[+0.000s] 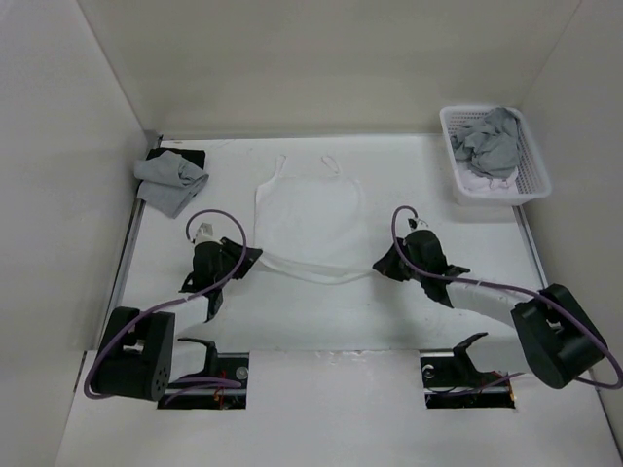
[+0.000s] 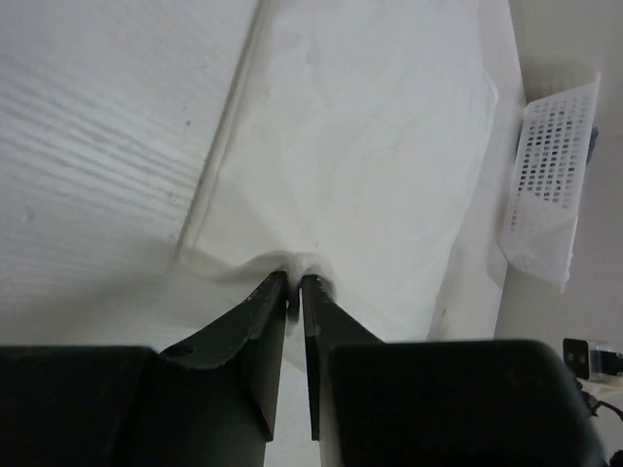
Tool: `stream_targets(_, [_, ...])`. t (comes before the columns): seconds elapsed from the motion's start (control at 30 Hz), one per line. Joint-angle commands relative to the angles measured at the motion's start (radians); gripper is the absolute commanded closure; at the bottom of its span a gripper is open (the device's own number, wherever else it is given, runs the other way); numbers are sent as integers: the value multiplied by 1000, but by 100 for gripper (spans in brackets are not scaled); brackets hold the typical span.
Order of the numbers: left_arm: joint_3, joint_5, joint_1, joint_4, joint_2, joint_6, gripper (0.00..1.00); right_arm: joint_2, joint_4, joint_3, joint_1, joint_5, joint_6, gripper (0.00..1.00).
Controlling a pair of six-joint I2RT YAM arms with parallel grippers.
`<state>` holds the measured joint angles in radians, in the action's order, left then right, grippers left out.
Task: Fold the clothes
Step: Flatten the tank top out
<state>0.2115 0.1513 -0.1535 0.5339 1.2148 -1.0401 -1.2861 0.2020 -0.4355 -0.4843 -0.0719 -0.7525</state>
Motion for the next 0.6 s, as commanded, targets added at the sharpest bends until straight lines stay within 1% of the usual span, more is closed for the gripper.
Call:
stream_targets(0.0, [-49, 79, 30, 158, 0, -14, 83, 16, 185, 26, -26, 0, -48, 95])
stream_targets(0.03, [-70, 79, 39, 155, -9, -12, 78, 24, 182, 43, -33, 4, -48, 95])
stream_targets(0.1, [-99, 79, 47, 131, -37, -12, 73, 47, 172, 72, -46, 17, -53, 94])
stream_targets(0.23, [-113, 61, 21, -4, -121, 12, 69, 86, 142, 99, -70, 37, -59, 94])
stream_targets(0.3, [-110, 42, -2, -101, -176, 31, 67, 106, 125, 106, -82, 43, -61, 93])
stream_targets(0.37, [-90, 27, -28, -234, -242, 49, 64, 129, 106, 112, -99, 58, -62, 93])
stream_targets(0.43, [-69, -4, -53, -343, -331, 69, 61, 145, 96, 118, -121, 84, -58, 93])
stream_targets(0.5, [-34, -56, -74, -452, -426, 83, 57, 145, 86, 118, -128, 96, -54, 93])
stream_targets(0.57, [23, -123, -97, -556, -469, 106, 55, 145, 89, 116, -132, 98, -54, 93])
